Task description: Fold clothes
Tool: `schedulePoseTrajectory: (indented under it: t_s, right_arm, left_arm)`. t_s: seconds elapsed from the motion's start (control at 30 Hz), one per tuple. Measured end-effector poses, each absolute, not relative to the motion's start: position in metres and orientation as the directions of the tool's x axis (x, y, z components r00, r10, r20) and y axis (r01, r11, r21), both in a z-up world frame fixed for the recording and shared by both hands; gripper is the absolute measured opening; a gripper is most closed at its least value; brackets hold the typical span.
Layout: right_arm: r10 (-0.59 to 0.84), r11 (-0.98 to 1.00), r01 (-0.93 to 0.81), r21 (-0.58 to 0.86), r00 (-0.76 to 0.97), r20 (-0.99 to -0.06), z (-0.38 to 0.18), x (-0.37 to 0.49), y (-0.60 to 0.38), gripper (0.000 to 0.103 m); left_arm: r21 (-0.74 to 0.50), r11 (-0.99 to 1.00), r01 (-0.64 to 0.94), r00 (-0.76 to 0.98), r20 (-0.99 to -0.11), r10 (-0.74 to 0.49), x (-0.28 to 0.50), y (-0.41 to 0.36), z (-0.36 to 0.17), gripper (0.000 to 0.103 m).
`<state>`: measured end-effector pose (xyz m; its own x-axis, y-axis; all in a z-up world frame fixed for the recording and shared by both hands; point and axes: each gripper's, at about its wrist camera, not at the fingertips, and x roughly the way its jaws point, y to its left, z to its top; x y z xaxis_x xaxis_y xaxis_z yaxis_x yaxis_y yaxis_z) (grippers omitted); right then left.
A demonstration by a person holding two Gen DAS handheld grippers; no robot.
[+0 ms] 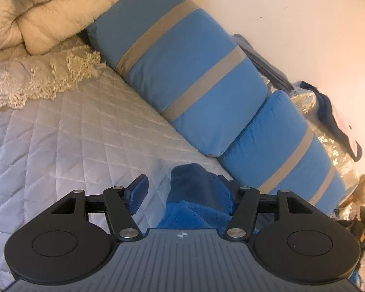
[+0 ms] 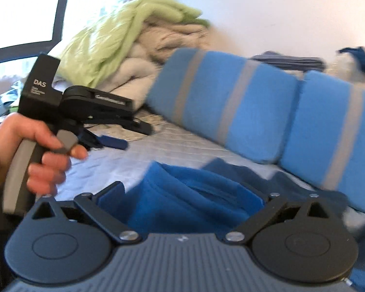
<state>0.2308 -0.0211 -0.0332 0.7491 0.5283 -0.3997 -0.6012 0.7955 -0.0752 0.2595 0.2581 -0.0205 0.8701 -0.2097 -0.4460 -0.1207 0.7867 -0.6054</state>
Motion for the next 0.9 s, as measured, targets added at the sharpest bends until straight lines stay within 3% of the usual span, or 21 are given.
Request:
schedulePoseTrajectory:
  t_s: [0.1, 0.17, 0.2, 0.23, 0.3, 0.47, 0.73, 0.9]
  right_arm:
    - [0.520, 0.796, -0.601, -0.071, 0.739, -0.429, -0.041, 0.256, 0.006, 0.095]
    - [0.492, 0.810, -0.583, -0.059, 0.732, -0.472, -0.048, 0.270, 0.013, 0.069]
    - [0.472, 0.821, -0.569, -0.049, 0.725, -0.501, -0.051, 0.276, 0.013, 0.035]
    - [0.457, 0.831, -0.556, -0.035, 0.716, -0.528, -0.054, 0.281, 0.012, 0.023]
    - [0.480, 0.837, -0.546, 0.047, 0.689, -0.544, -0.056, 0.283, -0.006, 0.017]
    - [0.482, 0.854, -0.510, 0.102, 0.701, -0.525, -0.055, 0.267, -0.044, 0.016]
    - [0.469, 0.861, -0.502, 0.082, 0.722, -0.509, -0.056, 0.256, -0.063, 0.016]
    - [0.477, 0.862, -0.495, 0.111, 0.718, -0.507, -0.061, 0.262, -0.063, 0.017]
  left_arm:
    - [-0.602, 0.787, -0.133, 0.868, -0.455, -0.202, 0.263, 0.263, -0.020, 0.057]
    - [-0.594, 0.792, -0.140, 0.865, -0.462, -0.194, 0.263, 0.265, -0.020, 0.057]
    - [-0.591, 0.794, -0.141, 0.863, -0.467, -0.194, 0.264, 0.266, -0.021, 0.057]
    - [-0.588, 0.796, -0.142, 0.861, -0.471, -0.194, 0.264, 0.267, -0.021, 0.057]
    - [-0.588, 0.798, -0.132, 0.853, -0.477, -0.211, 0.265, 0.268, -0.021, 0.057]
    - [-0.563, 0.825, -0.052, 0.826, -0.488, -0.281, 0.271, 0.259, -0.021, 0.057]
    - [-0.503, 0.851, 0.150, 0.762, -0.490, -0.423, 0.286, 0.249, -0.030, 0.057]
    - [-0.387, 0.859, 0.335, 0.723, -0.480, -0.498, 0.279, 0.221, -0.028, 0.057]
